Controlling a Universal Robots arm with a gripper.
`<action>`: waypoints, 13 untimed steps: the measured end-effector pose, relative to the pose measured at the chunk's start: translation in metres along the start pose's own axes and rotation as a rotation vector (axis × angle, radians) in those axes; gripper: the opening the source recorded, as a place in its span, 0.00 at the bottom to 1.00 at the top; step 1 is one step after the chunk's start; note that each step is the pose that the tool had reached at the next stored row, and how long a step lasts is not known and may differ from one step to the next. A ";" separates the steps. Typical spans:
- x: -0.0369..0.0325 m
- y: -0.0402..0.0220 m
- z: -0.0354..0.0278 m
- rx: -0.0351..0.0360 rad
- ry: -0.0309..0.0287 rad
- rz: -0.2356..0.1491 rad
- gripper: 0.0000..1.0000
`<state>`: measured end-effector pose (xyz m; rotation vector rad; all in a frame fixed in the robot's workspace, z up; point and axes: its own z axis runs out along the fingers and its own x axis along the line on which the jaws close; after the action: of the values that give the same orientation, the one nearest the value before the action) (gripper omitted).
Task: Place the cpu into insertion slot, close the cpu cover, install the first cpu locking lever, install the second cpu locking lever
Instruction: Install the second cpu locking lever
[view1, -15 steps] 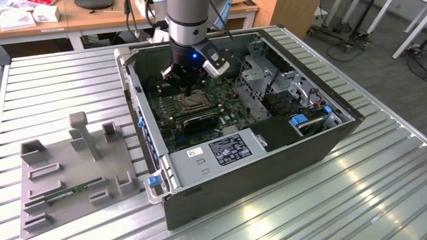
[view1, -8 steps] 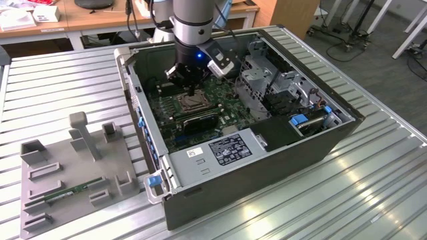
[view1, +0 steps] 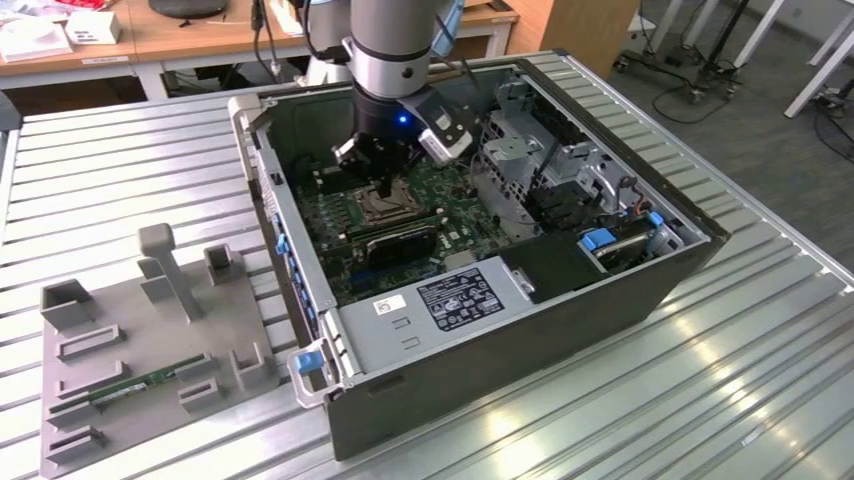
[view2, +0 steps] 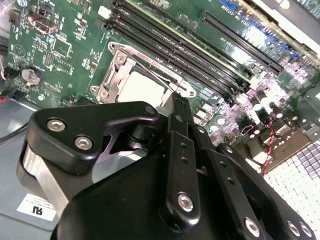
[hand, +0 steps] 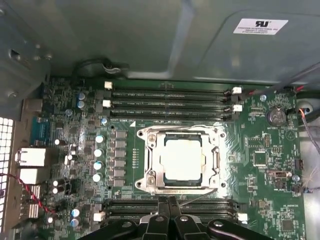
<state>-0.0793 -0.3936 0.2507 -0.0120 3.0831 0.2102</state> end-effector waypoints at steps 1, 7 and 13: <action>0.0001 -0.0010 0.0001 -0.0005 -0.0001 0.000 0.11; 0.0005 -0.0047 0.0031 -0.0008 0.0000 0.000 0.11; 0.0023 -0.0059 0.0117 0.0119 0.0011 0.000 0.11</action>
<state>-0.0809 -0.3979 0.2382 -0.0123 3.0854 0.1919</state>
